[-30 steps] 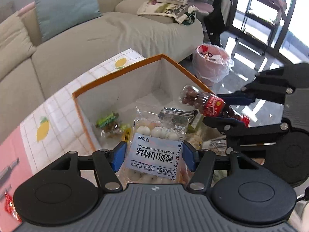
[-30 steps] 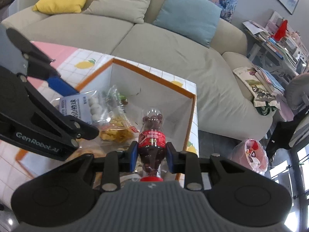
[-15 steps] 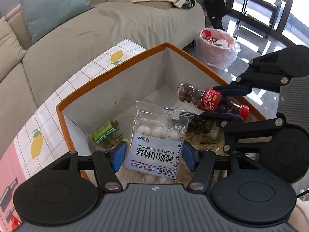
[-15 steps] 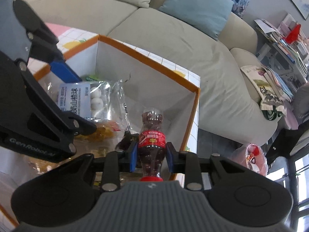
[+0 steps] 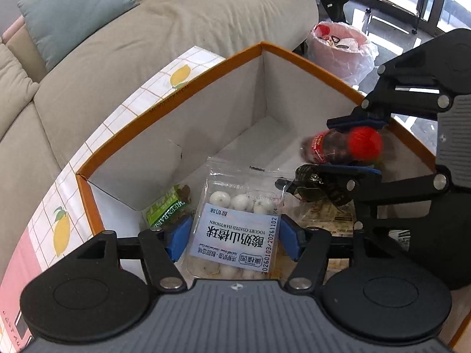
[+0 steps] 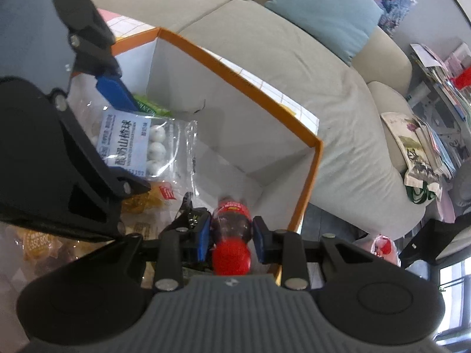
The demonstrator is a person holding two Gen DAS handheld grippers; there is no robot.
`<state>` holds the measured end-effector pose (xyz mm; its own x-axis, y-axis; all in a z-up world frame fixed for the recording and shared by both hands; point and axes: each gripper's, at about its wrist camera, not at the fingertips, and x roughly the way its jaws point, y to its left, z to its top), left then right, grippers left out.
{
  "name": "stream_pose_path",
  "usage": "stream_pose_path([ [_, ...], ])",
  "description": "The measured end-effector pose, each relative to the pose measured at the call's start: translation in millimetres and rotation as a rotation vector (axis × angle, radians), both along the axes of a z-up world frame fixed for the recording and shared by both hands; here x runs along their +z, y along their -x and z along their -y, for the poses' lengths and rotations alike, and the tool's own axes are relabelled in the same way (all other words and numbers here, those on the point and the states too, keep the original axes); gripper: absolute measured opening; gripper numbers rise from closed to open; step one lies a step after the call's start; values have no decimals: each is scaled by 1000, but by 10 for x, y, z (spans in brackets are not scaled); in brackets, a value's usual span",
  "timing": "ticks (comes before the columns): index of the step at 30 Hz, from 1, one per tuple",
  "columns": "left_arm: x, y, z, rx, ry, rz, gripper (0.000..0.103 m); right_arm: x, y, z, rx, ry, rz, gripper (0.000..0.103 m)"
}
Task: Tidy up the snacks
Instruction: 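Carry the yogurt bag and cola bottle over the orange box and open both tools, then withdraw both open tools from the box back over the table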
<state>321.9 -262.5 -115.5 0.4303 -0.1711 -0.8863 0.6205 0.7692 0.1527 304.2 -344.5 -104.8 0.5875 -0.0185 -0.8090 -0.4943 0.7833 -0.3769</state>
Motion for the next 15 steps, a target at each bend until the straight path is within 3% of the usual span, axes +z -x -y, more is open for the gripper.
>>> stream_pose_path([
  [4, 4, -12, 14, 7, -7, 2, 78, -22, 26, -36, 24, 33, 1, 29],
  [7, 11, -28, 27, 5, -26, 6, 85, -21, 41, -54, 34, 50, -2, 29],
  [12, 43, -42, 17, -9, -53, -32, 90, 11, 57, -128, 57, 72, -29, 54],
  [15, 144, -12, -10, -1, -58, -23, 90, 53, 74, -139, 54, 69, -43, 56],
])
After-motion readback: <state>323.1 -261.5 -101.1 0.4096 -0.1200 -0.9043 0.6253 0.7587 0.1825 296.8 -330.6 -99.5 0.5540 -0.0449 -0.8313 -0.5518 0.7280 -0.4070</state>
